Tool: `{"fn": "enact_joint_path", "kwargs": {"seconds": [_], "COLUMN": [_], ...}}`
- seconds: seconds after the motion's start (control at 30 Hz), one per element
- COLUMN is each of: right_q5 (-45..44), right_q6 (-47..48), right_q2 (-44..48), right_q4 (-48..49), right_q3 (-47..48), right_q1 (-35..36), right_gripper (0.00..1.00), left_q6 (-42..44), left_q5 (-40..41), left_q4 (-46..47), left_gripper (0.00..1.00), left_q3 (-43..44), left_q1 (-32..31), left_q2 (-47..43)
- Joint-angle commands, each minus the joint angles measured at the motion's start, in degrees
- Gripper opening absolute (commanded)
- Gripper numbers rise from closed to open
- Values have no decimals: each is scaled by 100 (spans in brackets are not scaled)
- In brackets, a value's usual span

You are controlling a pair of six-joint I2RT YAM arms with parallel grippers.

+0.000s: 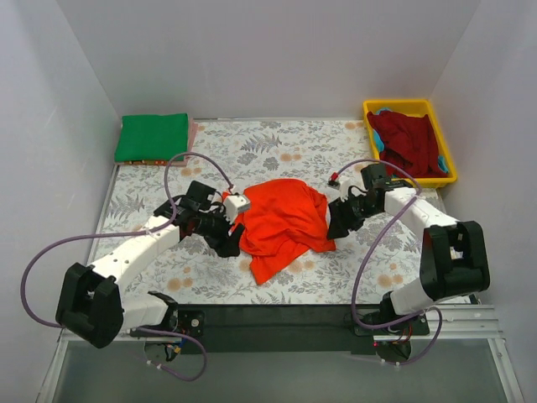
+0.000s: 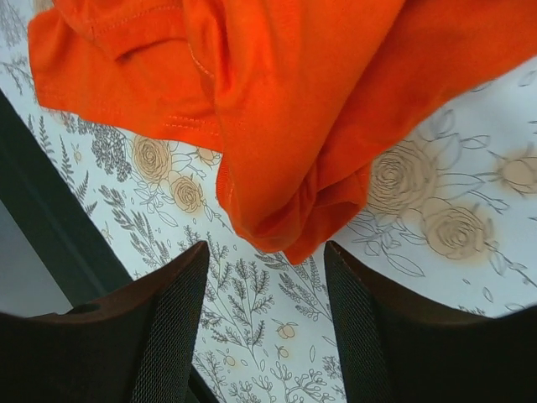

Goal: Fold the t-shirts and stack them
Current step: Flatten the tshirt out

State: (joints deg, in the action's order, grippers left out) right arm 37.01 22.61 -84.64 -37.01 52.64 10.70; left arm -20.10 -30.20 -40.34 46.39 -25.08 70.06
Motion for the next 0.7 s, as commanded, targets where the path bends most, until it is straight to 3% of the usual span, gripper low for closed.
{"fn": "enact_joint_path", "kwargs": {"seconds": [0.0,0.07,0.13,0.23,0.37,0.67], "right_q5": [-115,-229,-239,-212,-458,-467], "right_q6": [-108,-160,-257,-248,-187,-450], "right_q2": [-236,-386,-491,-440,-456,-1405], "right_q4": [229,308,370,344,414,704], "right_q3": [-131,-140,-88,113,413,870], "right_q1": [248,362,372,372,380,477], "right_gripper": [64,64,62,58,62,66], "left_q6": [129,112,-213,-659,-1198,-1725], "left_q5": [620,953,1321,729,453,1411], "left_q4": [579,868,1071,853,957,1186], "left_gripper": [58,54,42,36,36,47], "left_q3": [63,89,220,774,1196,1820], "left_q1": [-312,-401,-366,116,1135,1181], "left_q2": [165,454,709,1211,1536,2801]}}
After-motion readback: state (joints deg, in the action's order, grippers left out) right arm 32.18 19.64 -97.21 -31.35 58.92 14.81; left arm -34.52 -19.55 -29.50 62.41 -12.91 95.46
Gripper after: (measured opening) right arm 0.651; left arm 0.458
